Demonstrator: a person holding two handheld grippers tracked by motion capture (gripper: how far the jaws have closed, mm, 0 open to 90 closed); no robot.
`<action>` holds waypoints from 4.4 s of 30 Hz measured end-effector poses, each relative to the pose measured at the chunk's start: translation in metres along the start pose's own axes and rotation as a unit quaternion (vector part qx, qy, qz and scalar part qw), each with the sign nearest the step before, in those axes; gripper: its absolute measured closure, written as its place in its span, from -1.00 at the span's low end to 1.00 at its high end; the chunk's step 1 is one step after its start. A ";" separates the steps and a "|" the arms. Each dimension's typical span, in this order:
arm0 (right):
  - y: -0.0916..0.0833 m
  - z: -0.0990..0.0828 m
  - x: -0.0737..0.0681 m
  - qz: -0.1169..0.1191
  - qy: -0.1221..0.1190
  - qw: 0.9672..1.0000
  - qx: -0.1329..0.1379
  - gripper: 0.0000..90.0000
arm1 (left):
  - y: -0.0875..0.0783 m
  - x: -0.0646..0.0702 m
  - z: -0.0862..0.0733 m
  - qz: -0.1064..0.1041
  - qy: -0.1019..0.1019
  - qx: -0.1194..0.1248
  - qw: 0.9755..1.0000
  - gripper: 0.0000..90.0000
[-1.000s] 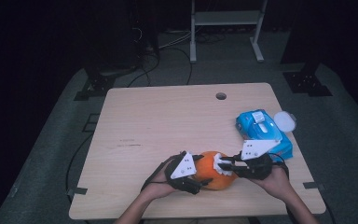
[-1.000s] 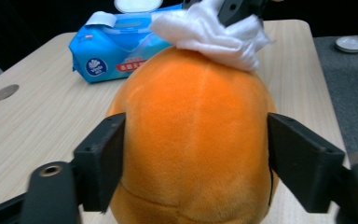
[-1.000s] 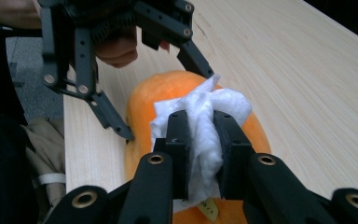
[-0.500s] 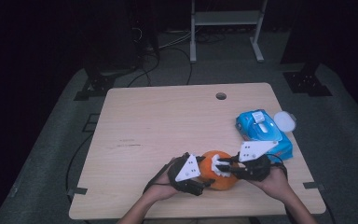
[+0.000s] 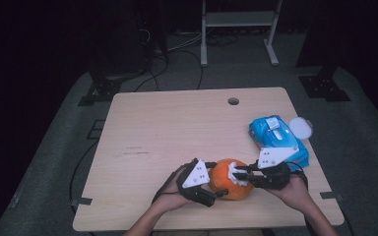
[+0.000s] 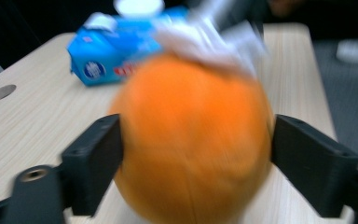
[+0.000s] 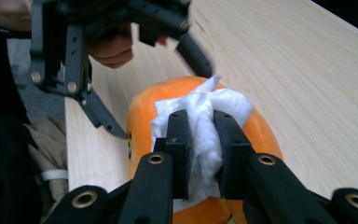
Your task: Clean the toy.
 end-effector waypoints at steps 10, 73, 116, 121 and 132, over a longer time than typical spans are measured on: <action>0.016 0.016 -0.025 0.013 -0.044 0.999 -0.010 0.70 | 0.005 0.014 -0.005 0.002 0.058 -0.027 0.998 -0.37; 0.022 -0.015 0.000 0.004 0.014 1.000 -0.024 0.70 | -0.009 -0.030 -0.029 0.008 -0.079 -0.044 0.996 -0.54; 0.013 -0.023 0.007 0.004 0.036 0.999 -0.014 0.70 | -0.011 -0.021 -0.028 -0.024 -0.071 -0.052 0.996 -0.58; 0.021 0.003 -0.013 0.022 0.002 1.000 0.007 0.70 | -0.005 -0.007 -0.022 -0.014 -0.015 -0.076 0.997 -0.54; 0.011 -0.009 0.001 -0.019 0.011 1.000 -0.007 0.70 | -0.003 -0.009 -0.020 0.002 -0.009 -0.069 0.998 -0.50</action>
Point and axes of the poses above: each handheld gripper's, and its own axes: y roughly forward along the jaws, z roughly out of its top, x roughly to its right, the point moved 6 cm from there along y, roughly forward along the jaws
